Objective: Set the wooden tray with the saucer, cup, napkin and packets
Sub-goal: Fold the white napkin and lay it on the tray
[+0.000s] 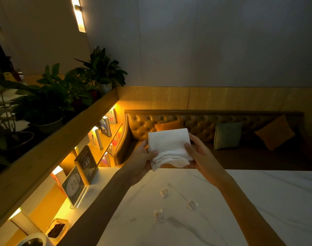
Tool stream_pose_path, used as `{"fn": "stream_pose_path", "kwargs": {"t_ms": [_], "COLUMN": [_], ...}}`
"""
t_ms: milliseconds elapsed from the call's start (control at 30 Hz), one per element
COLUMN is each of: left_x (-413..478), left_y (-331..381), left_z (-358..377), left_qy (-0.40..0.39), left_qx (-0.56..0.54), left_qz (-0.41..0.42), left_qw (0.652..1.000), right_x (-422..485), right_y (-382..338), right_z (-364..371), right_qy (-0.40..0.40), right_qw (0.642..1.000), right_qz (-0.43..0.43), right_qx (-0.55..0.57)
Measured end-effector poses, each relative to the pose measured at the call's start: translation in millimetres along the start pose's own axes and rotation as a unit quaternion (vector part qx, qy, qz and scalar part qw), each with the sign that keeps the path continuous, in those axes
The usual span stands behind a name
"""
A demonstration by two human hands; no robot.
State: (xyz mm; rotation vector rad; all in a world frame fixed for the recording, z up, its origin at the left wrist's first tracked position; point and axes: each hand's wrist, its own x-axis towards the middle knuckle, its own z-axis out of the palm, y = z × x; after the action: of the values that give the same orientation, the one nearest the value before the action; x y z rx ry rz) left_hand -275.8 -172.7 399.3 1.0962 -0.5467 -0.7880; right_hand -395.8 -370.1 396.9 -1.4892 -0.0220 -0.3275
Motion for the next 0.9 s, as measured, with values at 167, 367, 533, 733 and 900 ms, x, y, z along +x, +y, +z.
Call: {"fn": "stream_pose_path", "kwargs": {"t_ms": [167, 367, 533, 733, 900], "left_x": [-1, -3, -4, -6, -3], "left_y": [4, 2, 1, -1, 5], "left_z": [-4, 2, 4, 17, 19], "left_qy": [0.035, 0.07, 0.085, 0.06, 0.063], "left_qx": [-0.005, -0.01, 0.0, 0.003, 0.017], "left_qz": [0.019, 0.006, 0.011, 0.058, 0.087], "left_qw": [0.999, 0.997, 0.996, 0.996, 0.994], "right_x": [-10, -11, -7, -4, -9], "right_y": [-2, 2, 12, 30, 19], "right_z": [-10, -1, 4, 10, 10], "right_qy": [-0.039, -0.02, 0.142, 0.274, 0.268], "right_qw": [0.999, 0.992, 0.9, 0.785, 0.857], "right_qz": [0.006, -0.051, -0.22, -0.318, -0.287], "right_qx": [-0.001, -0.115, -0.349, -0.456, -0.334]}}
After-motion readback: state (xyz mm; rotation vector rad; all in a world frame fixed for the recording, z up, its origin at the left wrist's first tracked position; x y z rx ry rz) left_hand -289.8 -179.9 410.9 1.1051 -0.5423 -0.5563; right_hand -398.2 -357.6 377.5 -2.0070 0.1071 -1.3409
